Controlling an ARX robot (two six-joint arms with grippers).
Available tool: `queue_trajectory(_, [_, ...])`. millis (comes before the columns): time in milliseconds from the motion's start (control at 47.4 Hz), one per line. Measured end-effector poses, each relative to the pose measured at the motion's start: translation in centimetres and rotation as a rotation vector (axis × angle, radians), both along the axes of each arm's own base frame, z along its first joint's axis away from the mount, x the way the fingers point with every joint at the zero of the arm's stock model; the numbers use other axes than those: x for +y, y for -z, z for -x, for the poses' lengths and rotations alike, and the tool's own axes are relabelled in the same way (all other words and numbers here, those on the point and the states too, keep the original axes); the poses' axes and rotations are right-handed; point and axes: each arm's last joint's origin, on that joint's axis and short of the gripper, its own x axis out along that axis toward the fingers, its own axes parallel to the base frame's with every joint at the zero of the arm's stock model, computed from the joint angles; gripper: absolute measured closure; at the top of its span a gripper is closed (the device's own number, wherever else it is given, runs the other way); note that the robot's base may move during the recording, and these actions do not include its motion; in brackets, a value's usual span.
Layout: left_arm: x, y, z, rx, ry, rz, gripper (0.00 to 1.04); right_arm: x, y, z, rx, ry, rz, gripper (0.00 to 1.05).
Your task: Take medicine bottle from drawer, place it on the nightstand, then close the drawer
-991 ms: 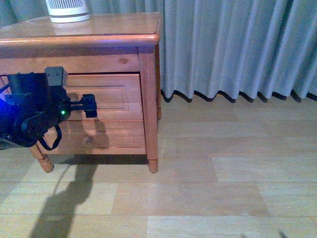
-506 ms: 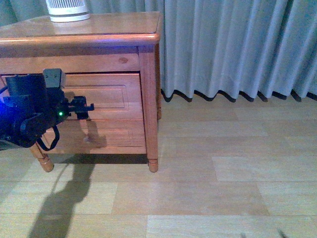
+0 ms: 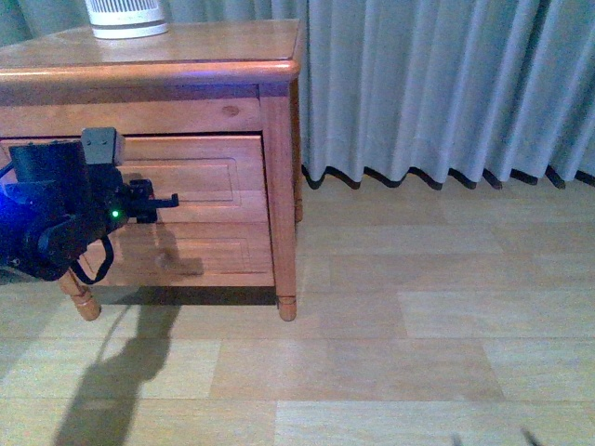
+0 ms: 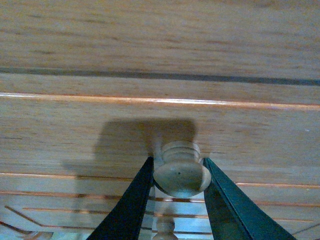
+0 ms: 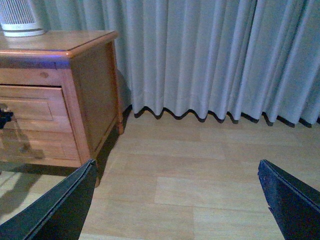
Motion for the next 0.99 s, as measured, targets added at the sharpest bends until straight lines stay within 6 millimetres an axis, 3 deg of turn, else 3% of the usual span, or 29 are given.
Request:
queue_trajectory(253, [0.1, -0.1, 4.1, 0.029, 0.006, -0.019, 0.79, 0.0, 0.0, 0.0, 0.0, 0.0, 0.0, 0.07])
queue_trajectory(696, [1.2, -1.5, 16.5, 0.229, 0.046, -0.065, 0.79, 0.0, 0.0, 0.0, 0.0, 0.0, 0.0, 0.07])
queue_trajectory(844, [1.1, -1.5, 17.7, 0.253, 0.049, -0.078, 0.79, 0.0, 0.0, 0.0, 0.0, 0.0, 0.0, 0.07])
queue_trajectory(991, [1.1, -1.2, 18.3, 0.282, 0.065, -0.098, 0.57, 0.0, 0.0, 0.0, 0.0, 0.0, 0.0, 0.07])
